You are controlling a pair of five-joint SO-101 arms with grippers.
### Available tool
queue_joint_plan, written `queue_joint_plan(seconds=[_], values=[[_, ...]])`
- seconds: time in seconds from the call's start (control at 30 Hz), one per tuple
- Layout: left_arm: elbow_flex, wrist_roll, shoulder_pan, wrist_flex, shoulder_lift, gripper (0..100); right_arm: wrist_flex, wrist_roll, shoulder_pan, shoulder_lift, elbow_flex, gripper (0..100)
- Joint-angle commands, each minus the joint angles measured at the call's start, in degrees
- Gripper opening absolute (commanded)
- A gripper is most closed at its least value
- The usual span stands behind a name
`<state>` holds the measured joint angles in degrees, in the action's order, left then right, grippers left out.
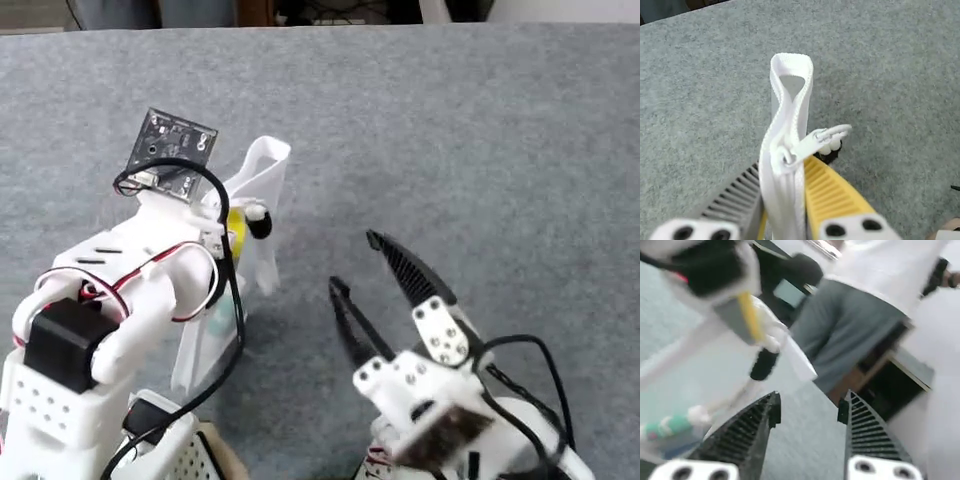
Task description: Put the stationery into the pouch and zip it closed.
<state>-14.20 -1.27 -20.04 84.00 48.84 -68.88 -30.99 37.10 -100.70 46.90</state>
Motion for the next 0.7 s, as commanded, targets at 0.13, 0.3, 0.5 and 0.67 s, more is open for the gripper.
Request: queue_joint_plan(seconds=[0.13,0.3,0.5,0.67], values=[[-1.7,0.5,0.0,-0.7,-0.7,3,-3.4,0.2,6.9,0.5,-3.9,20.8],[-1.5,0.4,-0.2,-0.4,-0.3,3,7.7,0.2,6.9,0.4,4.7,20.8],[-1.2,0.3,-0.3,-0.3,-0.3,3,26.6,0.2,6.9,0.5,16.7,20.8],[-1.2,0.1,0.1,-0.3,-0.2,3,35.0,0.2,5.5,0.0,22.5,20.6]])
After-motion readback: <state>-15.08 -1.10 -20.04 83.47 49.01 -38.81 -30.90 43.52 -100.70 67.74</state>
